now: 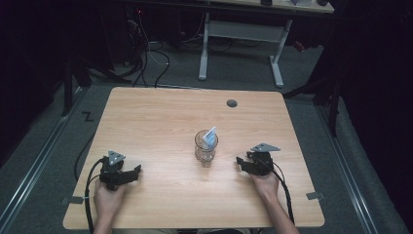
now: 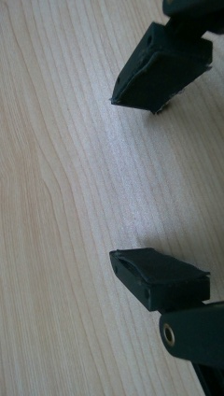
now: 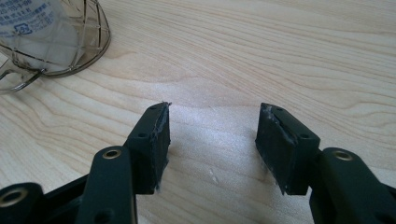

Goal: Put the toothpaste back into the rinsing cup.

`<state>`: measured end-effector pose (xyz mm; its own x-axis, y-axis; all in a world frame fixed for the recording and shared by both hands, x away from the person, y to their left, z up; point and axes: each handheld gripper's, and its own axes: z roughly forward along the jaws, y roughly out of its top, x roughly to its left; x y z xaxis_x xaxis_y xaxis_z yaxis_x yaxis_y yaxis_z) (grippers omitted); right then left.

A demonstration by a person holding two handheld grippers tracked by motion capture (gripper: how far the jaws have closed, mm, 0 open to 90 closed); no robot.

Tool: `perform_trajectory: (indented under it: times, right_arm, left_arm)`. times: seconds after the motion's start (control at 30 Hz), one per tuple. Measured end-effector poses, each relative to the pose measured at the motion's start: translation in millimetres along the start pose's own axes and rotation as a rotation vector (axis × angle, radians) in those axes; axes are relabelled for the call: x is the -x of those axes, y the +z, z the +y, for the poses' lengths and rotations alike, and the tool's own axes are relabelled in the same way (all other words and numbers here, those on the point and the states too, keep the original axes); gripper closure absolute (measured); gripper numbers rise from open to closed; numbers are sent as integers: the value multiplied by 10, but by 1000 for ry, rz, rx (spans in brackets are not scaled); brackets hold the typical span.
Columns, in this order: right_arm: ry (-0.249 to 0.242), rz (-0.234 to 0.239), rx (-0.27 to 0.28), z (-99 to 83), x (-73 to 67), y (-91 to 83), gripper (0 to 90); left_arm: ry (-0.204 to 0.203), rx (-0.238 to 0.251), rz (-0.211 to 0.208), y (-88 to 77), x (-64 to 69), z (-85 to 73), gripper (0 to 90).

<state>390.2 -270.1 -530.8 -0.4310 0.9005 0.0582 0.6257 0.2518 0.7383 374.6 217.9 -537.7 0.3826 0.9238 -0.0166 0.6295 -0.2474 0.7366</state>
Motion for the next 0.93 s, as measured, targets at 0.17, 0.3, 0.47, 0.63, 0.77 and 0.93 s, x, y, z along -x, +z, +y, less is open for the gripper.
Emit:
perform_trajectory:
  times: [0.17,0.3,0.47,0.63,0.77,0.93]
  right_arm:
    - [-14,-12,-2,8,-10,10,445]
    - [-26,-22,-6,12,-25,17,441]
    - [-66,-46,-15,17,-65,31,425]
    - [-61,-46,-17,18,-63,32,412]
    - [-63,-44,-16,18,-62,33,409]
    - [-62,-45,-17,18,-62,33,405]
  left_arm:
    - [0,-1,-1,-1,0,0,216]
    - [0,-1,-1,-1,0,0,216]
    - [0,0,0,0,0,0,216]
    - [0,1,0,0,0,-1,216]
    - [0,1,0,0,0,-1,215]
    - [0,1,0,0,0,-1,215]
